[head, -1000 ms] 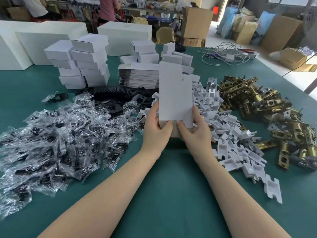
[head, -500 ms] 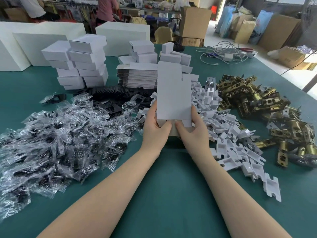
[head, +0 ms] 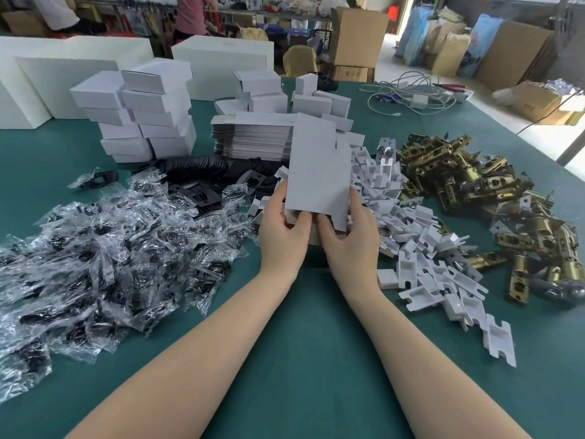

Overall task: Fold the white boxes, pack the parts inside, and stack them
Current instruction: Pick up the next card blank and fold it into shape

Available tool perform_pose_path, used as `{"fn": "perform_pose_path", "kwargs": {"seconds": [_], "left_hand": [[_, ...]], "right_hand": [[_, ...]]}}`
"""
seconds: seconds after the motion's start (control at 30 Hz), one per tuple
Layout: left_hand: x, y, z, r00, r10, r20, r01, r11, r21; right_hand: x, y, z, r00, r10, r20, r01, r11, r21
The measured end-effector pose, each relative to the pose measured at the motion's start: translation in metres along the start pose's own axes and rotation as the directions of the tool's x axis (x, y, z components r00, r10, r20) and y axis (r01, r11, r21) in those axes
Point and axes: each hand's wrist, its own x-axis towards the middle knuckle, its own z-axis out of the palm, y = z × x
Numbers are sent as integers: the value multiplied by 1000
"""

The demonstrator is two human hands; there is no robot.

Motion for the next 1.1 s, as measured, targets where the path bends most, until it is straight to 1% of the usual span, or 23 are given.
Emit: {"fn": "perform_pose_path", "kwargs": {"seconds": [0.1, 0.17, 0.23, 0.3, 0.37, 0.47, 0.63, 0.7, 0.77, 0.83, 0.9, 0.97, 1.1], "left_hand": [[-1, -1, 1, 998, 32, -60, -30, 999, 43], [-1, -3, 1, 996, 56, -64, -51, 996, 76], [-3, -4, 1, 997, 73, -35, -69, 992, 109], [-3, -5, 2, 998, 57, -18, -54, 989, 136], [-3, -7, 2, 1000, 26, -6, -24, 987, 157], [-2, -9, 0, 1000, 3, 31, -9, 983, 181], [-4, -9, -1, 998, 6, 58, -18, 980, 199], [-5, -8, -1, 995, 32, 95, -50, 979, 199], [-6, -9, 1, 991, 36, 130, -63, 975, 213], [-7, -10, 3, 992, 17, 122, -42, 979, 199], [-6, -11, 3, 994, 24, 108, -44, 980, 196], [-5, -11, 2, 991, 42, 126, -69, 975, 212], [-6, -14, 0, 972, 80, 220, -136, 958, 251]], "right_hand": [[-1, -2, 1, 999, -50, 21, 52, 989, -138], [0, -3, 2, 996, -81, 26, 85, 972, -220], [1, -5, 3, 997, -79, 18, 81, 964, -251], [1, -6, 4, 996, -83, 21, 85, 961, -263], [0, -6, 2, 995, -89, 52, 101, 953, -286], [1, -7, -1, 993, -62, 103, 92, 941, -325], [6, -9, -4, 990, -78, 117, 122, 894, -431], [7, -8, -7, 994, -65, 92, 95, 919, -382], [6, -7, -9, 997, -66, 39, 74, 950, -303], [4, -6, -9, 999, -54, -4, 52, 972, -228], [1, -7, -6, 999, 18, -34, -22, 993, -115], [-1, -8, -3, 996, 71, -57, -71, 997, 0], [-3, -9, -5, 989, 122, -81, -106, 978, 182]]}}
